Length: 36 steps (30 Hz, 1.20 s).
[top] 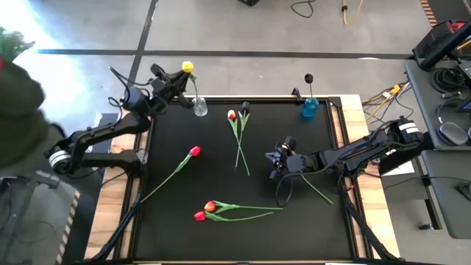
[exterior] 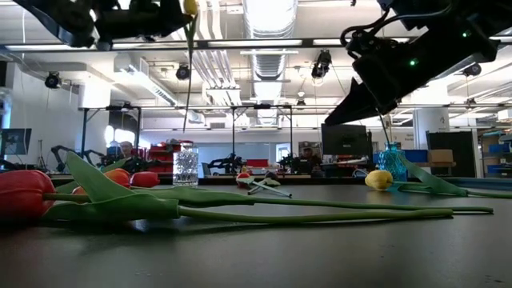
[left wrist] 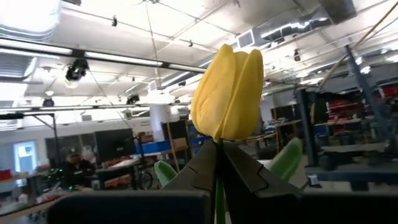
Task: Sort flowers into vase by color
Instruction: Put the left yellow flower into the transparent vase
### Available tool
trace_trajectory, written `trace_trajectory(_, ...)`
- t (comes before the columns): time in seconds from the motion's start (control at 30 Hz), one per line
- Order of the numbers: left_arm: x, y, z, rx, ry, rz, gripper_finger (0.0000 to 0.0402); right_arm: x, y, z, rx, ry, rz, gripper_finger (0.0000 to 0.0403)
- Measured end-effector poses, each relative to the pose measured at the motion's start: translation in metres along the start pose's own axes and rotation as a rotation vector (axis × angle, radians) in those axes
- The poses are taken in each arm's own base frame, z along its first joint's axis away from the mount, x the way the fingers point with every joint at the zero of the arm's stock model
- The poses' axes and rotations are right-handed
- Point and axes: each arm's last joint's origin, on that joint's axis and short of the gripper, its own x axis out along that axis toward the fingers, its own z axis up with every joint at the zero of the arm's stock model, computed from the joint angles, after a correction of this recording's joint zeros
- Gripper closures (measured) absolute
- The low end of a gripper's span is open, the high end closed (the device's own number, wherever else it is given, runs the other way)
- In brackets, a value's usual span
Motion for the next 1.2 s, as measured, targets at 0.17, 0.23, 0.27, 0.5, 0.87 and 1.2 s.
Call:
trace_trajectory(0.17, 0.007, 0.015, -0.015, -0.015, 0.02, 0.009, 0.0401, 0.0, 0.001, 0.002, -0.016, -0.018, -0.001, 0.039)
trace_trajectory(0.23, 0.009, 0.019, -0.022, -0.033, 0.018, 0.01, 0.0401, 0.0, 0.001, 0.003, -0.036, -0.033, -0.001, 0.039)
trace_trajectory(0.27, 0.01, 0.021, -0.025, -0.04, 0.017, 0.017, 0.0401, 0.0, 0.001, 0.004, -0.051, -0.04, 0.001, 0.039)
trace_trajectory(0.5, 0.017, 0.026, -0.046, -0.046, 0.006, 0.021, 0.0401, 0.0, 0.002, 0.009, -0.113, -0.078, 0.003, 0.039)
trace_trajectory(0.87, 0.015, 0.025, -0.074, -0.043, 0.085, 0.019, 0.0401, 0.0, 0.002, 0.007, -0.089, -0.065, 0.013, 0.039)
trace_trajectory(1.2, -0.003, 0.026, -0.092, 0.011, 0.165, 0.031, 0.0401, 0.0, 0.002, 0.007, -0.086, -0.066, 0.013, 0.039)
